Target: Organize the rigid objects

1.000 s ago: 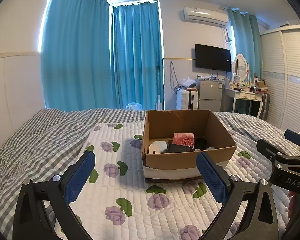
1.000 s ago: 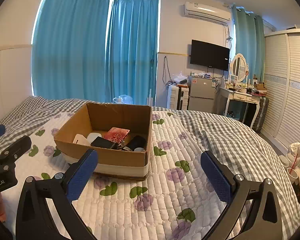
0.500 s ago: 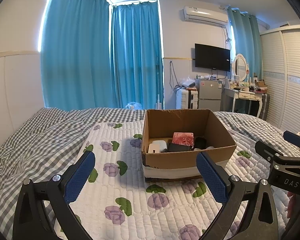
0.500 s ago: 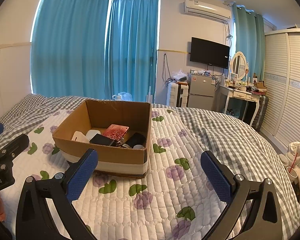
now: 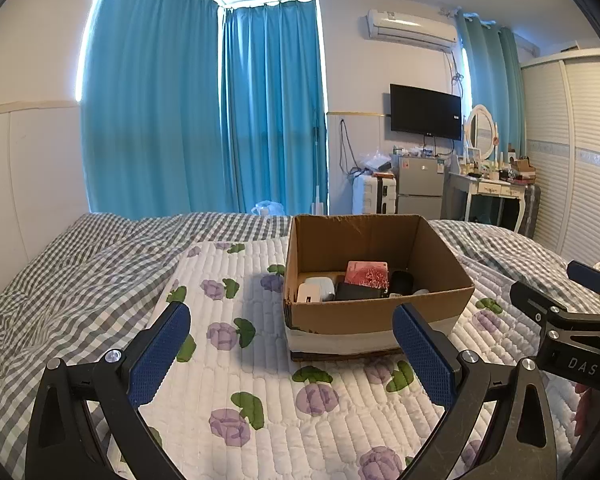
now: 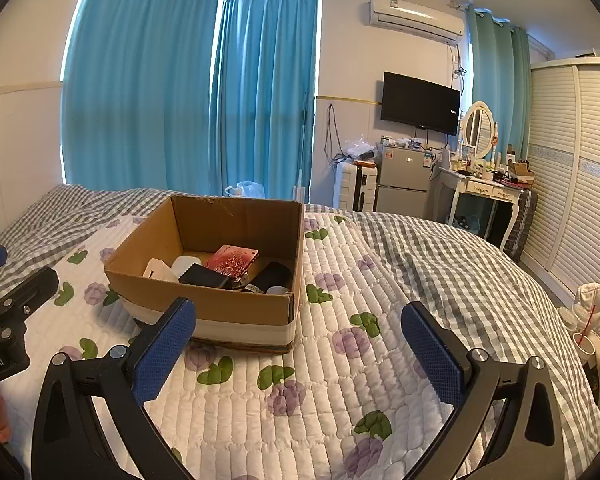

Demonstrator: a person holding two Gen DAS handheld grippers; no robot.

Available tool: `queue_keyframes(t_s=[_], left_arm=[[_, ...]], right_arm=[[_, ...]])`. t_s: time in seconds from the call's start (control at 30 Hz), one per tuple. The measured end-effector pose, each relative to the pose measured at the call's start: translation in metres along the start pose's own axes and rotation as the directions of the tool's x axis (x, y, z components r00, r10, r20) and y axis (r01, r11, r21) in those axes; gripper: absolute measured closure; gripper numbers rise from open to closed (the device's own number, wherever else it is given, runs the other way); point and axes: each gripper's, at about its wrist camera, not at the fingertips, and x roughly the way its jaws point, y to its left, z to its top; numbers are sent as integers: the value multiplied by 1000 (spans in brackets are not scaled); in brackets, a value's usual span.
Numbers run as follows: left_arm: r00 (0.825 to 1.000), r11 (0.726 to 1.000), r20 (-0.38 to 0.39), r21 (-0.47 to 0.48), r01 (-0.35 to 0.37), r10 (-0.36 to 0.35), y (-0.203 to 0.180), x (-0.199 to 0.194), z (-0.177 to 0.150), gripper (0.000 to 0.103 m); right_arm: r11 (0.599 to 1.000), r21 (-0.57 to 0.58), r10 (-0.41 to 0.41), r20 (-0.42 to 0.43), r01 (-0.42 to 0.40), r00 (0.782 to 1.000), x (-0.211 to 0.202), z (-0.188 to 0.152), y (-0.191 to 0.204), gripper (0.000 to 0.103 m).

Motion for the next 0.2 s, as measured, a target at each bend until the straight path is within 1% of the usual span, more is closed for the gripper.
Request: queue_keyframes(t_s=[0.2], left_arm=[[1000,1000,5,9,-4,3,0,-1,-1,0]], right_arm=[[1000,-1,1,-4,-1,1000,0,0,0,0]])
